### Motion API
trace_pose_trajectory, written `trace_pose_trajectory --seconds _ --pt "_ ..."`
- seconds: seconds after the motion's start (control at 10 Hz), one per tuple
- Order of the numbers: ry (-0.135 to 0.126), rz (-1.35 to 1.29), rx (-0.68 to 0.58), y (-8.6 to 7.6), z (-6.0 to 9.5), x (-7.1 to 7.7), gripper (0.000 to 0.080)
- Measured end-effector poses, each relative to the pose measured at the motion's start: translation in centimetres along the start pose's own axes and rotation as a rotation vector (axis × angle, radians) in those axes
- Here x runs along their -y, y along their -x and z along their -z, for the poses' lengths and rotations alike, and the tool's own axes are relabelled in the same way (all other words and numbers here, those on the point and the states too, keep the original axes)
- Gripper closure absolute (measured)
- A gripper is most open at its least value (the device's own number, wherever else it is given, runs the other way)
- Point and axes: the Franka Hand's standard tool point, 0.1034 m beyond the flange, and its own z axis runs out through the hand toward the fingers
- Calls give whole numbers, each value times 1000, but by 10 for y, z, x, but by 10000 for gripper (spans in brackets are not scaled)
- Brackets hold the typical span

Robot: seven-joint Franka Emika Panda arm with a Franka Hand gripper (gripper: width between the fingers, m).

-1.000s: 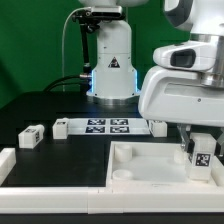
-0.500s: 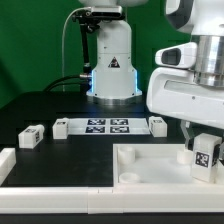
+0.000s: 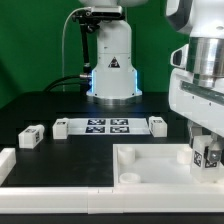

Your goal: Assemble one leg

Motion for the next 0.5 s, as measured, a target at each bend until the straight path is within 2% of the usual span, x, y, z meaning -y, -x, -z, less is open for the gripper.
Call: trace_pose_trajectory --seconds 0.1,0.2,0.3,0.4,0.5 --pt "0 29 2 1 0 0 507" --pt "-1 30 2 1 0 0 296" --pt "-3 80 2 1 1 1 296" --pt "-6 215 2 1 3 1 179" --pt "-9 357 2 0 5 2 156"
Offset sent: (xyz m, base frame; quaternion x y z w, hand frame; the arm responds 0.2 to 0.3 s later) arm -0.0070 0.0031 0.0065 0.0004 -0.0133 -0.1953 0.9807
